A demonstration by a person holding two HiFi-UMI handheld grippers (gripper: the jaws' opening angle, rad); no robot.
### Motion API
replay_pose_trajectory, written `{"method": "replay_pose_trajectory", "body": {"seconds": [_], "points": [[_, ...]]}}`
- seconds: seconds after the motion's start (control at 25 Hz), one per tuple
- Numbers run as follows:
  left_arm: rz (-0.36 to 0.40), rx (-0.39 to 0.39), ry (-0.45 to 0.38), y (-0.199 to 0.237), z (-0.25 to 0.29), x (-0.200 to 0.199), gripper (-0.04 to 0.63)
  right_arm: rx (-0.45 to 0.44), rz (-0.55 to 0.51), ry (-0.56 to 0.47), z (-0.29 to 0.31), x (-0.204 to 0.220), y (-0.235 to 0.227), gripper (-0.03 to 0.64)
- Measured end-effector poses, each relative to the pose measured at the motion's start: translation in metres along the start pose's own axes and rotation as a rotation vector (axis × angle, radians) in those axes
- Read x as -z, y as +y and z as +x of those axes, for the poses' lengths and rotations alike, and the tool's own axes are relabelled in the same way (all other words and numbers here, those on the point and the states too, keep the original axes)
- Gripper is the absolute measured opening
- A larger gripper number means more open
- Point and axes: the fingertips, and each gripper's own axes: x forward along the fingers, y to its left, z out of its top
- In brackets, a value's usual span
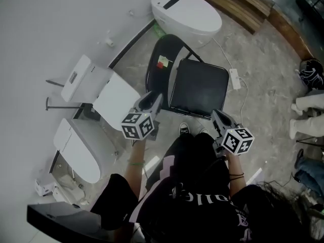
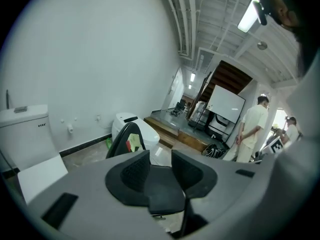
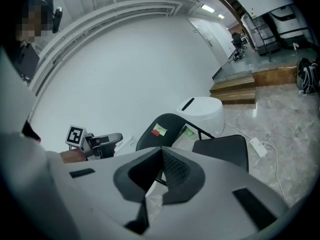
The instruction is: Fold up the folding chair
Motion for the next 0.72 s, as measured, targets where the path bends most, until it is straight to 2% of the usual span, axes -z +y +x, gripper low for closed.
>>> {"method": "replay_pose_trajectory", "body": {"seconds": [0.2,0.28,0.52,0.64,0.72], "points": [[-0.005,-0.074,0.1,0.059,0.035,-0.002,0.214,0.033,0.04,0.053,0.01,0.009,-0.026,0.014],[-0.008,-0.093,0.137,0.079,0.053,-0.003,0.234,0.023,0.059,0.081,0.018,0.015,-0.038,0.015],[0.047,-0.131,0.269,0.121,0.108,0.003,0.236,0.005,0.043,0.158,0.057,0.032,-0.085,0.026],[0.069,-0.153,0.306,0.14,0.13,0.008,0.236,-0.01,0.061,0.194,0.08,0.04,-0.118,0.084],[0.084,-0.133,0.333,0.143,0.142,0.011,0.235,0.0,0.058,0.224,0.094,0.048,-0.146,0.109]]}}
